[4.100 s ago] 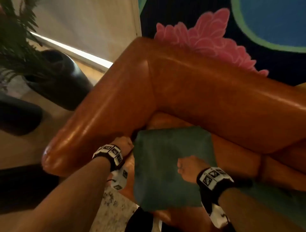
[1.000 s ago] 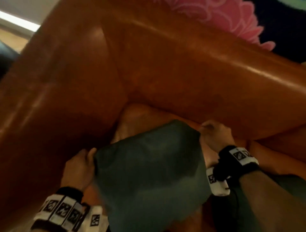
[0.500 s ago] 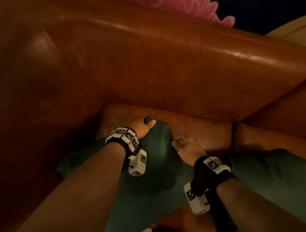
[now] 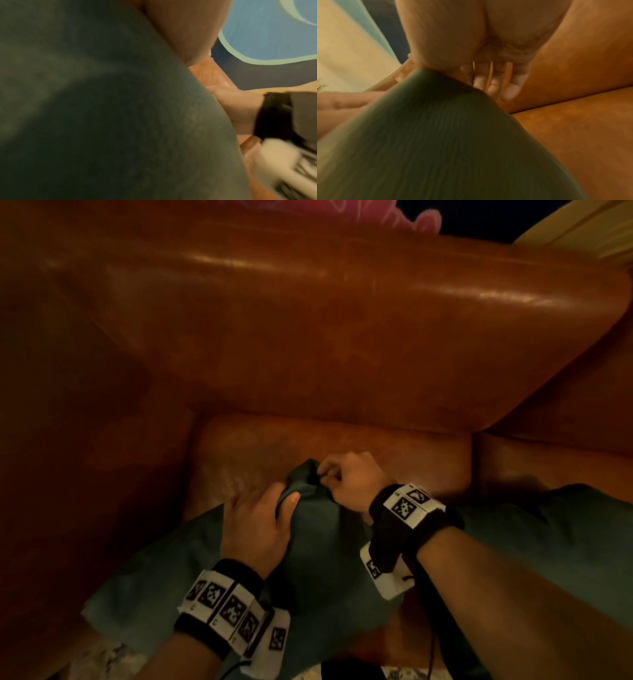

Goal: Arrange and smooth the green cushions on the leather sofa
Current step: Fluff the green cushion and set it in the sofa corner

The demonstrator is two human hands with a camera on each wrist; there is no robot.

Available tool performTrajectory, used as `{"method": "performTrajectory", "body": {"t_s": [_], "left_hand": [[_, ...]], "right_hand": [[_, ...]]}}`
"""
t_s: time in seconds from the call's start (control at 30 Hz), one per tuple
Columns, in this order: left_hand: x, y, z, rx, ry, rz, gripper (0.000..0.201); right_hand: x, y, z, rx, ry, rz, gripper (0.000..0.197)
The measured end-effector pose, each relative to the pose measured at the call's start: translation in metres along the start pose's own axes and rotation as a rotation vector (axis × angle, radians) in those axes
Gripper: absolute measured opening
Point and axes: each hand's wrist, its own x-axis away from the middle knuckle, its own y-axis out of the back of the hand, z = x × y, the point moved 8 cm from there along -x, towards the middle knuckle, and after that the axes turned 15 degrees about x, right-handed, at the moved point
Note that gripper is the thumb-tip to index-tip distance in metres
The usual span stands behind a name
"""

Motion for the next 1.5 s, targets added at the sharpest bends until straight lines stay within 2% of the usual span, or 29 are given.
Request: {"method": "performTrajectory", "body": {"t_s": [0.2, 0.27, 0.37, 0.43, 0.53, 0.63, 0.7, 0.8, 0.87, 0.93, 1.0, 1.07, 1.2, 1.27, 1.37, 1.43, 1.5], "left_hand": [[0.022, 0.001, -0.006, -0.008, -0.098, -0.115, 0.038], [0.031, 0.002, -0.008, 0.013, -0.12, -0.14, 0.036], [0.04, 0.007, -0.013, 0.052, -0.155, -0.175, 0.035], [0.043, 0.011, -0.015, 0.072, -0.149, -0.181, 0.035], [0.05, 0.014, -0.017, 0.078, -0.154, -0.175, 0.035], [0.059, 0.003, -0.026, 0.035, -0.175, -0.103, 0.036], [0.058, -0.005, -0.033, 0.016, -0.138, -0.021, 0.041], [0.046, -0.003, -0.049, 0.068, -0.067, 0.021, 0.053], [0.035, 0.002, -0.07, 0.131, -0.123, -0.006, 0.054], [0.021, -0.005, -0.087, 0.139, -0.198, 0.045, 0.047], [0.008, -0.018, -0.093, 0.07, -0.222, 0.133, 0.038], [-0.002, -0.025, -0.087, -0.002, -0.175, 0.176, 0.03], [0.004, -0.038, -0.082, -0.217, -0.152, 0.281, 0.035], [0.006, -0.044, -0.083, -0.265, -0.115, 0.318, 0.034], [0.005, -0.046, -0.091, -0.366, -0.076, 0.322, 0.023], [0.006, -0.046, -0.097, -0.415, -0.091, 0.309, 0.016], [0.008, -0.045, -0.101, -0.364, -0.107, 0.29, 0.014]], "right_hand": [[-0.006, -0.011, -0.003, 0.206, -0.014, 0.157, 0.019], [-0.002, -0.007, -0.005, 0.257, -0.03, 0.137, 0.007], [0.009, -0.003, -0.012, 0.248, -0.044, 0.108, 0.011], [0.021, -0.003, -0.015, 0.179, -0.045, 0.113, 0.006], [0.043, -0.007, -0.011, 0.194, -0.054, 0.171, 0.037], [0.059, -0.011, 0.007, 0.433, 0.036, 0.15, 0.033], [0.062, -0.013, 0.007, 0.473, 0.047, 0.137, 0.032], [0.065, -0.013, -0.01, 0.401, 0.031, 0.072, 0.029], [0.068, -0.015, -0.018, 0.309, 0.023, -0.042, 0.029], [0.074, -0.017, -0.021, 0.19, 0.025, -0.18, 0.031], [0.081, -0.014, -0.029, 0.036, -0.004, -0.342, 0.025], [0.089, -0.01, -0.044, -0.141, -0.089, -0.504, 0.016], [0.104, -0.013, -0.053, -0.362, -0.192, -0.735, 0.011], [0.11, -0.018, -0.051, -0.41, -0.202, -0.785, 0.011], [0.115, -0.018, -0.054, -0.419, -0.15, -0.827, 0.01], [0.109, -0.016, -0.06, -0.423, -0.093, -0.737, 0.011], [0.098, -0.014, -0.072, -0.5, -0.083, -0.583, 0.018]]}}
